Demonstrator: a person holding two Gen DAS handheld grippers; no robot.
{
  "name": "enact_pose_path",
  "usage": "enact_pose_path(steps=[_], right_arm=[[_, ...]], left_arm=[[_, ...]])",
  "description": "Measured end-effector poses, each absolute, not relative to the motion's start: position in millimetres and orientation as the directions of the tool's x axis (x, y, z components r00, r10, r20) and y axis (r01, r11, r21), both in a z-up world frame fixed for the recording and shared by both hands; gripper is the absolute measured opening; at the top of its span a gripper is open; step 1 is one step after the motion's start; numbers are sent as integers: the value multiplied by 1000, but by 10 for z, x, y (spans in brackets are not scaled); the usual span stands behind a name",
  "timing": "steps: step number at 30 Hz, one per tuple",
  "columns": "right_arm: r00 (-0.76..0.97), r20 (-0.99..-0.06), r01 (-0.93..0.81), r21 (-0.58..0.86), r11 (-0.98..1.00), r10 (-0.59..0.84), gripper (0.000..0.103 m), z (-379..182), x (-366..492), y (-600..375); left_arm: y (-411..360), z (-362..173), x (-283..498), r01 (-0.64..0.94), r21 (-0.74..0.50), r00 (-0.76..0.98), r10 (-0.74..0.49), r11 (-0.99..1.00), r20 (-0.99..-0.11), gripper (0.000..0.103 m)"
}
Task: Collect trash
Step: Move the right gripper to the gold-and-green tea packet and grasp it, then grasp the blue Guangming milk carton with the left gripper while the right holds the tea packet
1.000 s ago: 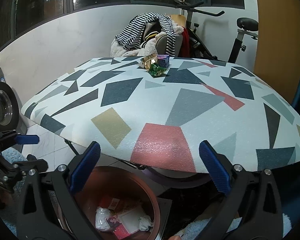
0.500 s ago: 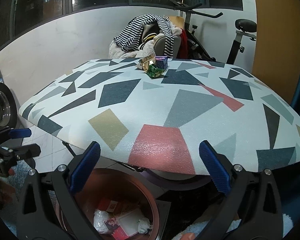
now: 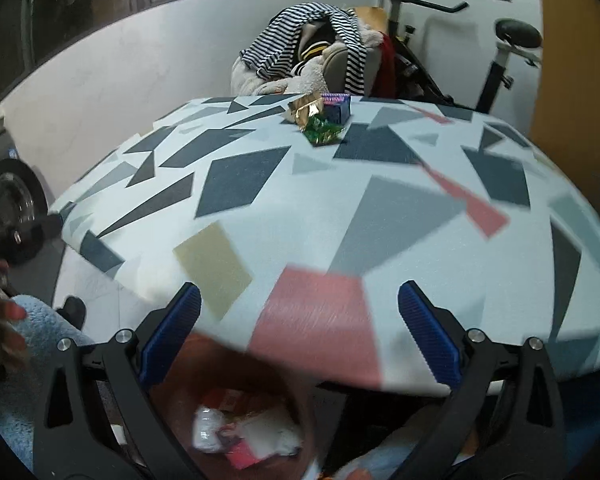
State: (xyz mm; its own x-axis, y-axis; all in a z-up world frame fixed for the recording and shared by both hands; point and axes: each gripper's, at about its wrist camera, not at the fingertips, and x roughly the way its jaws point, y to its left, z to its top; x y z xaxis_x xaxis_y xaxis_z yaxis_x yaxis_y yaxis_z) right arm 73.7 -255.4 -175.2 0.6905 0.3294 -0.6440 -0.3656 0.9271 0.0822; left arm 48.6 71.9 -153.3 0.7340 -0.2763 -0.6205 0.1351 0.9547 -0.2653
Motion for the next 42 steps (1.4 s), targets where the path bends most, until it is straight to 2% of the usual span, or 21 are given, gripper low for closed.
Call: enact_pose_path(steps=[10, 12, 16, 18, 22, 25, 26, 27, 29, 34, 38, 42], right_arm=[[649, -662, -451, 63, 890, 375, 96, -1427, 2296, -2426], [643, -671, -464, 43, 885, 370, 88, -1427, 2508, -2355], [591, -726, -483, 29, 875, 351, 84, -1583, 3183, -2065], [585, -737, -479, 24, 877, 340, 77, -1618, 3342, -1991], [535, -772, -479, 55, 876, 342, 74, -1789, 3655, -1817], [477, -807, -507, 71, 859, 349, 58, -1895, 3770, -1725], [470, -808, -523, 70, 849, 356, 45, -1895, 3756, -1711], [459, -806, -535, 84, 841, 372, 38, -1900, 3746, -1727], [451, -793, -559, 107, 822, 410, 35, -1867, 3650, -1786], [586, -683, -483, 137, 865, 435, 33, -1693, 3344, -2227], [741, -607, -281, 109, 954, 287, 33, -1634, 3177, -2702], [778, -575, -151, 220, 964, 253, 33, -1643, 3174, -2999]], left_arm=[[935, -1230, 1450, 111, -298, 729, -281, 948, -624, 97], [992, -1187, 1606, 99, -316, 735, -284, 944, -616, 97], [1050, -1139, 1909, 87, -319, 738, -276, 944, -616, 97], [1049, -1135, 2045, 84, -309, 736, -268, 947, -622, 97], [1036, -1162, 2257, 81, -313, 727, -271, 946, -631, 97], [1009, -1191, 2404, 82, -330, 719, -285, 941, -634, 97], [987, -1200, 2463, 83, -335, 715, -290, 939, -636, 97], [969, -1207, 2497, 84, -337, 713, -293, 938, -638, 97], [900, -1220, 2588, 91, -342, 705, -302, 935, -641, 97], [554, -1288, 2857, 137, -308, 681, -315, 942, -661, 97], [148, -1388, 3161, 183, -252, 660, -309, 950, -685, 97], [-199, -1448, 3485, 212, -183, 649, -278, 960, -708, 97]])
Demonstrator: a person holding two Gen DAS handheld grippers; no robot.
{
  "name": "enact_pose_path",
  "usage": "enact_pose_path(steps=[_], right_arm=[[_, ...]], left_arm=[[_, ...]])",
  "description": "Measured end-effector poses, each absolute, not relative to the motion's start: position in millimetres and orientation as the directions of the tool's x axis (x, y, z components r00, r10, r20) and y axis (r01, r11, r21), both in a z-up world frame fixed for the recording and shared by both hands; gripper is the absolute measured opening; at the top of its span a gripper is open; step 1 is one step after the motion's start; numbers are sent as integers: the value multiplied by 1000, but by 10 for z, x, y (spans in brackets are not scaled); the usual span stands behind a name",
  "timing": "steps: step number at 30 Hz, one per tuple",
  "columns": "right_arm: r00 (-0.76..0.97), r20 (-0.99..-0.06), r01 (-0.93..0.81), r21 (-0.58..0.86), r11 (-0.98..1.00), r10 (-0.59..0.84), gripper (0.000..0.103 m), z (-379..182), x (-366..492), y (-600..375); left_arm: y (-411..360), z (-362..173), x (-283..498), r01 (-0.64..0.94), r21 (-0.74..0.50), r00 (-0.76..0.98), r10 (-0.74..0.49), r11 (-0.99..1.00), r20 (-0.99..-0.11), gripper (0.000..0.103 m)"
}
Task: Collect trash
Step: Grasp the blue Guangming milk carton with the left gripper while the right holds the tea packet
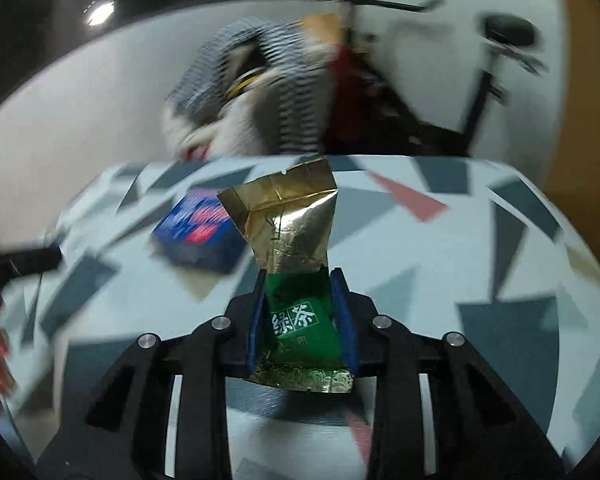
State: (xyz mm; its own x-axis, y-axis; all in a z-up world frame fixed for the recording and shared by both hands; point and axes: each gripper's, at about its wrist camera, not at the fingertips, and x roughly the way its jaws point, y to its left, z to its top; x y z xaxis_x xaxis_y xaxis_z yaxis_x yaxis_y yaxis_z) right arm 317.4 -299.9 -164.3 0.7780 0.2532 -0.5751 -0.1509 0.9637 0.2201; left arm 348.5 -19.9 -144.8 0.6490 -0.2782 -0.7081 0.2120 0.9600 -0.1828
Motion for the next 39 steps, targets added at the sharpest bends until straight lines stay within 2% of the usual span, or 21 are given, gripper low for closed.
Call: enact_pose_path(steps=[13, 20, 21, 22, 24, 30, 35, 39], right_arm=[[749, -582, -133, 336, 932, 316, 33, -1746, 3324, -3205], [745, -579, -127, 366, 922, 332, 33, -1815, 3368, -3225], [745, -579, -126, 367, 922, 332, 33, -1822, 3385, -3230], [745, -579, -125, 368, 922, 332, 33, -1826, 3384, -3235], [743, -580, -127, 368, 921, 334, 33, -1828, 3393, -3237], [745, -583, -128, 352, 927, 324, 33, -1823, 3387, -3218], [748, -585, -122, 341, 932, 312, 33, -1824, 3380, -3211], [738, -610, -157, 262, 952, 290, 33, -1799, 3393, -3057]], left_arm=[[-861, -1645, 4418, 172, 2, 657, -114, 985, -745, 97], [-882, -1933, 4653, 121, -1, 555, -69, 993, -829, 97], [-829, -1957, 4647, 107, -35, 544, -88, 994, -835, 93], [-786, -1950, 4614, 103, -60, 550, -107, 993, -828, 79], [-730, -1935, 4518, 90, -46, 558, -88, 995, -825, 79], [-567, -1777, 4042, 155, -119, 579, -188, 981, -793, 78], [-395, -1623, 3538, 176, -86, 616, -178, 981, -767, 78], [-162, -1513, 3098, 162, -93, 629, -175, 982, -757, 78]])
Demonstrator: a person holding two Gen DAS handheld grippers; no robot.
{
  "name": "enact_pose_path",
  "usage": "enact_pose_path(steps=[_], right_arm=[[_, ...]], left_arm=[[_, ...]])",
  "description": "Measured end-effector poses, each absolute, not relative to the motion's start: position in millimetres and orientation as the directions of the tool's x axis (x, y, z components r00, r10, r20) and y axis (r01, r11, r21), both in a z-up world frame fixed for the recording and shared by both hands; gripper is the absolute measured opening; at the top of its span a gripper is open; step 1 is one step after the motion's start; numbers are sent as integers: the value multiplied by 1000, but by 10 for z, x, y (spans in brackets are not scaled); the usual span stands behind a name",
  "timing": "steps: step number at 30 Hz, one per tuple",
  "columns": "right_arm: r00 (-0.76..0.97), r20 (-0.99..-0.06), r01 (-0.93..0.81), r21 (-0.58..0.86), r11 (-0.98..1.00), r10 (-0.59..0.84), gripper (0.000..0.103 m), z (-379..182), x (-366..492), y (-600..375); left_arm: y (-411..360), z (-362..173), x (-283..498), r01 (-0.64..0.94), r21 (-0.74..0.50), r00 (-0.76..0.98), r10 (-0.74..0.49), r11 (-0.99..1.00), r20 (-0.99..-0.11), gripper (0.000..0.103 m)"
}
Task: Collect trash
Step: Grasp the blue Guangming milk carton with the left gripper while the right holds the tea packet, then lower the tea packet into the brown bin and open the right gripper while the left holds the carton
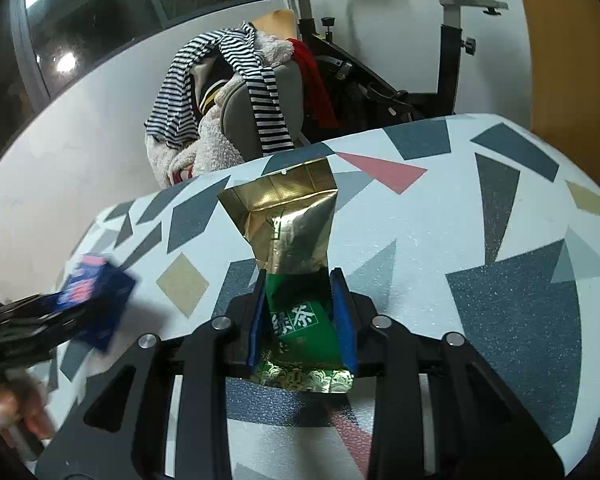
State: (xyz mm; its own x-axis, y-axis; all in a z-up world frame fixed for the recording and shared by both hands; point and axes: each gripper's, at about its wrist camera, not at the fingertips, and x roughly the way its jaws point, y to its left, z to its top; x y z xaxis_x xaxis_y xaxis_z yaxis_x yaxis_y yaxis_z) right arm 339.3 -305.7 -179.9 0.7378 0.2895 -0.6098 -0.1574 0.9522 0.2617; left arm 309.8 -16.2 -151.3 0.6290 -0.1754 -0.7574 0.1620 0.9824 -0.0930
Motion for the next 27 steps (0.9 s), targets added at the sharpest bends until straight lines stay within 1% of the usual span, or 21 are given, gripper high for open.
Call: enact_pose_path(steps=[2, 5, 7, 11, 19, 23, 27], right_arm=[[737, -623, -199, 172, 965, 263, 33, -1750, 3392, -2924], [733, -624, -265, 105, 959, 271, 33, -1615, 3321, -2798], [736, -612, -293, 96, 951, 289, 33, -1522, 3261, -2783], [731, -587, -352, 112, 929, 348, 33, -1240, 2879, -2777], [679, -594, -432, 153, 889, 432, 33, -1125, 2010, -2712], [637, -606, -488, 161, 858, 476, 33, -1191, 1459, -2640], [577, -631, -556, 161, 816, 518, 33, -1416, 923, -2474]], left_arm=[[-30, -1463, 2896, 149, -111, 628, -181, 983, -757, 78], [162, -1352, 2559, 137, -117, 640, -178, 984, -748, 78], [272, -1264, 2312, 140, -109, 654, -174, 984, -736, 78], [405, -1145, 1873, 157, -108, 674, -187, 982, -715, 78], [403, -1068, 986, 204, -126, 693, -234, 971, -682, 79], [370, -1093, 643, 226, -125, 699, -250, 966, -670, 79], [304, -1175, 383, 250, -98, 695, -249, 963, -675, 79]])
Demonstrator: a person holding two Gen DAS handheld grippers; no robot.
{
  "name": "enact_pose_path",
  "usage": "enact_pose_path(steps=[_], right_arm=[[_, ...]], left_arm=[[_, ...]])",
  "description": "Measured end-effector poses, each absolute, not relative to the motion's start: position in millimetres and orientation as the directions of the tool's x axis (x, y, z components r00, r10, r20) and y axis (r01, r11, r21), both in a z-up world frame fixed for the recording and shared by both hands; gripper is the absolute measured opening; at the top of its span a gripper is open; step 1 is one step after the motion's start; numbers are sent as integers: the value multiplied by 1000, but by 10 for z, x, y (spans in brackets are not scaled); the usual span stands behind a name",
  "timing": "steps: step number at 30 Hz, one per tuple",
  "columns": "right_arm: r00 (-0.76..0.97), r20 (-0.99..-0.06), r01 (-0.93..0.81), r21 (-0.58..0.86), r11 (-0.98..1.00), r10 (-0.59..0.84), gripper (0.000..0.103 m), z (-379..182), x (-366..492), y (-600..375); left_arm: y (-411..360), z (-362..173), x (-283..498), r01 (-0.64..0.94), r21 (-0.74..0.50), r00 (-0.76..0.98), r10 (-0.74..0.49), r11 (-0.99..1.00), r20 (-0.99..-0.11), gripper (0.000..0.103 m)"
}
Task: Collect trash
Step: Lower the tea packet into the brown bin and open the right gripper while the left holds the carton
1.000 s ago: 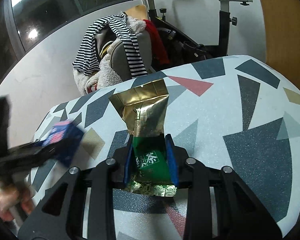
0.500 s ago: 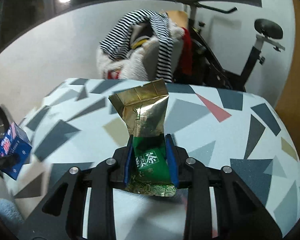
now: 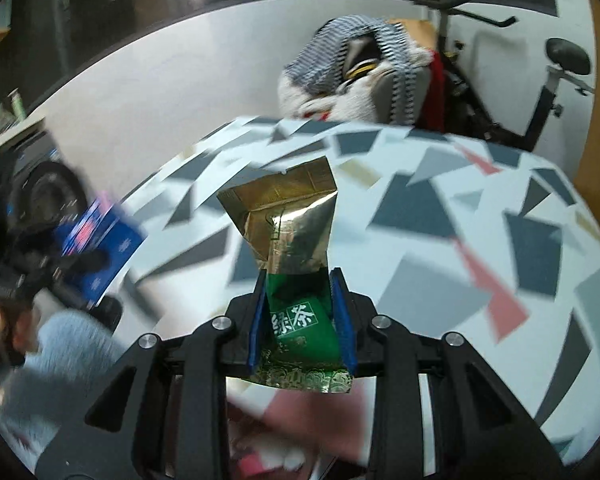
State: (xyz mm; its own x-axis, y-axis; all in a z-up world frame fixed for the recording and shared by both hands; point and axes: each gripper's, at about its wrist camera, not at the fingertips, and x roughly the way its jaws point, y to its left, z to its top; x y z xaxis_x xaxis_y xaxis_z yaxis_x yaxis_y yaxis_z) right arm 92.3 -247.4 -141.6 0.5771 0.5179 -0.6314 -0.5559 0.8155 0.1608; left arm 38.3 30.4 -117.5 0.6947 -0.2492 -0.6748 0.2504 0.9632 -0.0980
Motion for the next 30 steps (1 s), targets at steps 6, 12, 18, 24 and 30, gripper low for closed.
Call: enact_pose_path(steps=[6, 12, 18, 24, 30], right_arm=[[464, -689, -602, 216, 769, 556, 33, -1788, 428, -2212], [373, -746, -602, 258, 756, 552, 33, -2167, 214, -2028], [325, -801, -569, 258, 781, 502, 33, -2486, 200, -1896], [265, -875, -575, 193, 795, 404, 33, -2751, 204, -1661], [245, -906, -552, 163, 818, 346, 33, -2869, 287, -1624]], left_arm=[[292, -1312, 71, 271, -79, 700, -253, 959, -667, 79], [377, -1482, -41, 257, -104, 701, -260, 961, -664, 79], [455, -1637, -94, 242, -142, 706, -274, 960, -653, 79], [467, -1784, -170, 225, -144, 716, -264, 964, -646, 79], [539, -1784, -204, 190, -167, 739, -253, 967, -624, 79]])
